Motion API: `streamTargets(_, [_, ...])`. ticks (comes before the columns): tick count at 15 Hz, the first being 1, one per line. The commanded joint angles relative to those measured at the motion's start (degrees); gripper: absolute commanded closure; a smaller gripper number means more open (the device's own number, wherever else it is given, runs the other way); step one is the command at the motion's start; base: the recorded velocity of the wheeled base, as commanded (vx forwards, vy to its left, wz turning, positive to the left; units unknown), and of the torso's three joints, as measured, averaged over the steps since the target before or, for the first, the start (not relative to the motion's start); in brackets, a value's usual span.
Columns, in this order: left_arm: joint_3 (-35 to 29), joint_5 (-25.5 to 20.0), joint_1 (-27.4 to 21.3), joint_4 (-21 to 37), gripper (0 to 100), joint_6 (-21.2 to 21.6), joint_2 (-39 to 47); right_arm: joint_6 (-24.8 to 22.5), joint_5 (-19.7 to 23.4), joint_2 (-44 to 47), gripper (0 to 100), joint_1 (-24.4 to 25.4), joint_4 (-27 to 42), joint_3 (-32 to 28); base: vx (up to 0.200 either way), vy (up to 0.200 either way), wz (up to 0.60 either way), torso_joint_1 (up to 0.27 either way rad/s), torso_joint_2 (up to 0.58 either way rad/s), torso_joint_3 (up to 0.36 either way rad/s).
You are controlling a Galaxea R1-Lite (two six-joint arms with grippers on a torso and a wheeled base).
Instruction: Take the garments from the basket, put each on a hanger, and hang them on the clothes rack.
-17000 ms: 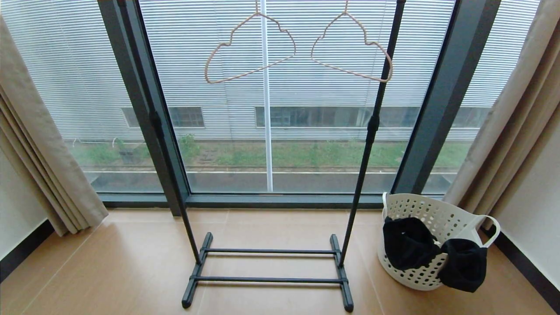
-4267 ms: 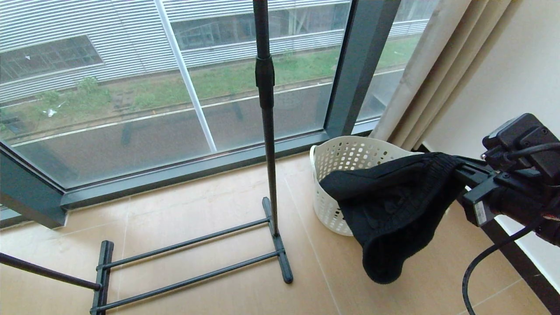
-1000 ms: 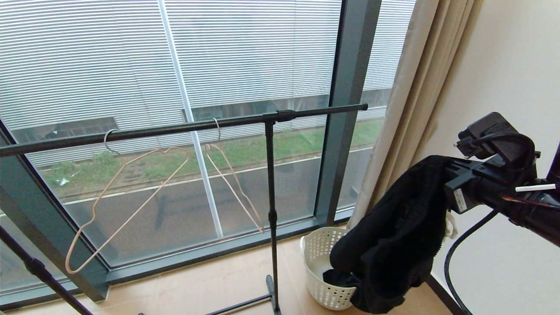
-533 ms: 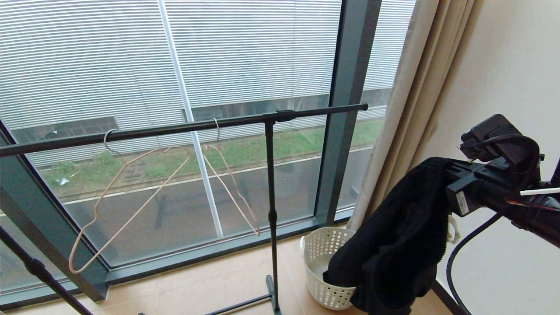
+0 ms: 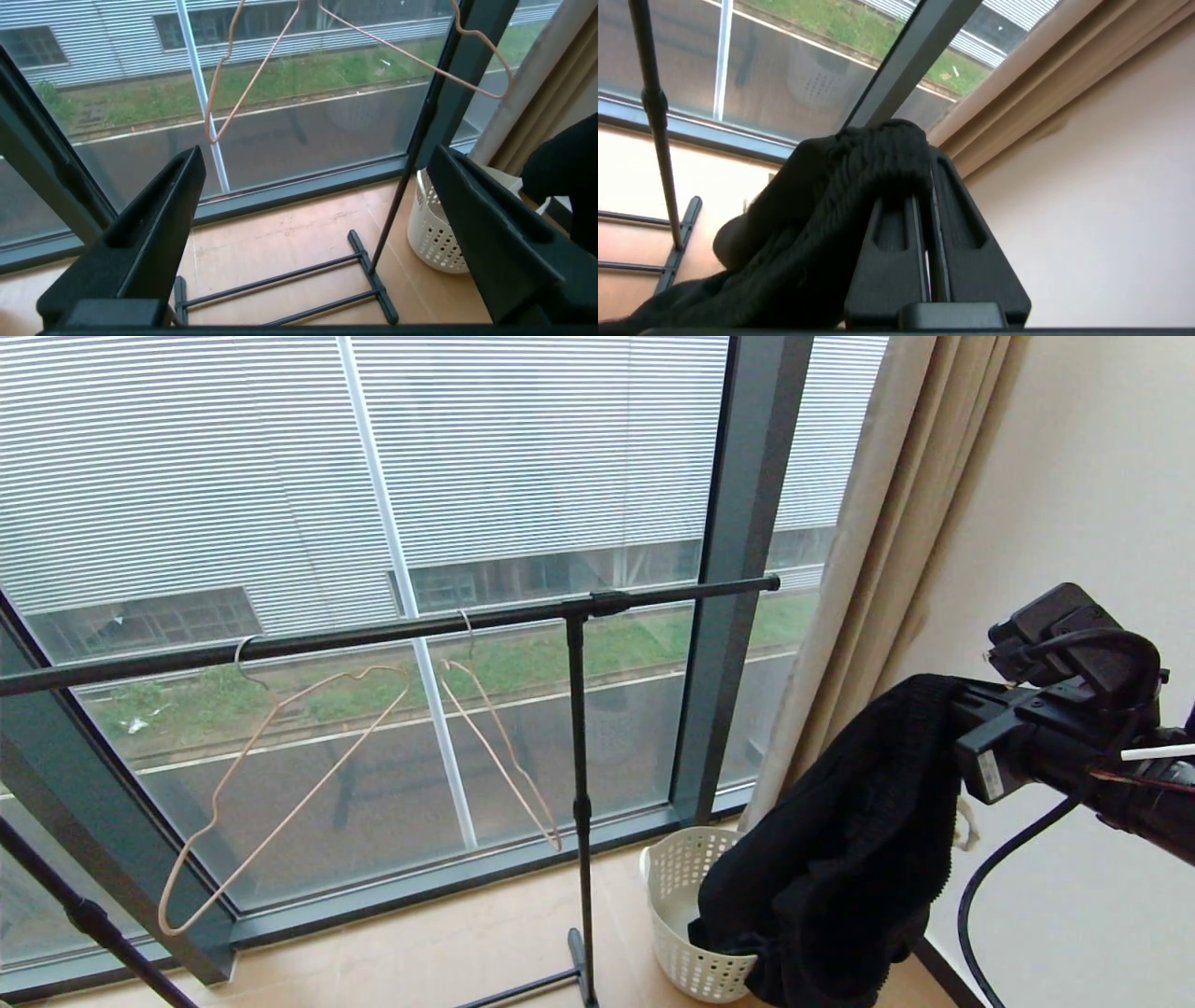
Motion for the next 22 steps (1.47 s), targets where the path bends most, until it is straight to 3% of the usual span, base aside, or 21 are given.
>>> streamTargets(1, [0.0, 0.1, 0.0, 0.0, 0, 0.1, 0.1, -0.1, -0.1, -0.1, 100, 0.0, 0.0, 0.1, 0.0, 0.0, 0.6, -0.002, 0.0, 0.002])
streamTargets(7, [-0.1, 0.0, 0.0, 0.0, 0, 0.0, 0.1, -0.1, 0.0, -0.7, 100, 0.0, 0.0, 0.1, 0.0, 0.0, 0.6, 0.006, 0.0, -0.001])
streamTargets(9, [-0.1, -0.1, 0.0, 0.0, 0, 0.0, 0.1, -0.1, -0.1, -0.6, 100, 0.0, 0.0, 0.1, 0.0, 0.0, 0.0, 0.0, 0.0, 0.0])
streamTargets(13, [-0.1, -0.2, 0.0, 0.0, 0, -0.3, 0.1, -0.1, -0.1, -0.5, 100, 0.0, 0.0, 0.0, -0.2, 0.0, 0.0, 0.005, 0.0, 0.001])
streamTargets(22, [-0.1, -0.2, 0.0, 0.0, 0, -0.3, 0.1, -0.1, -0.1, -0.7, 100, 0.0, 0.0, 0.1, 0.0, 0.2, 0.0, 0.003, 0.0, 0.001])
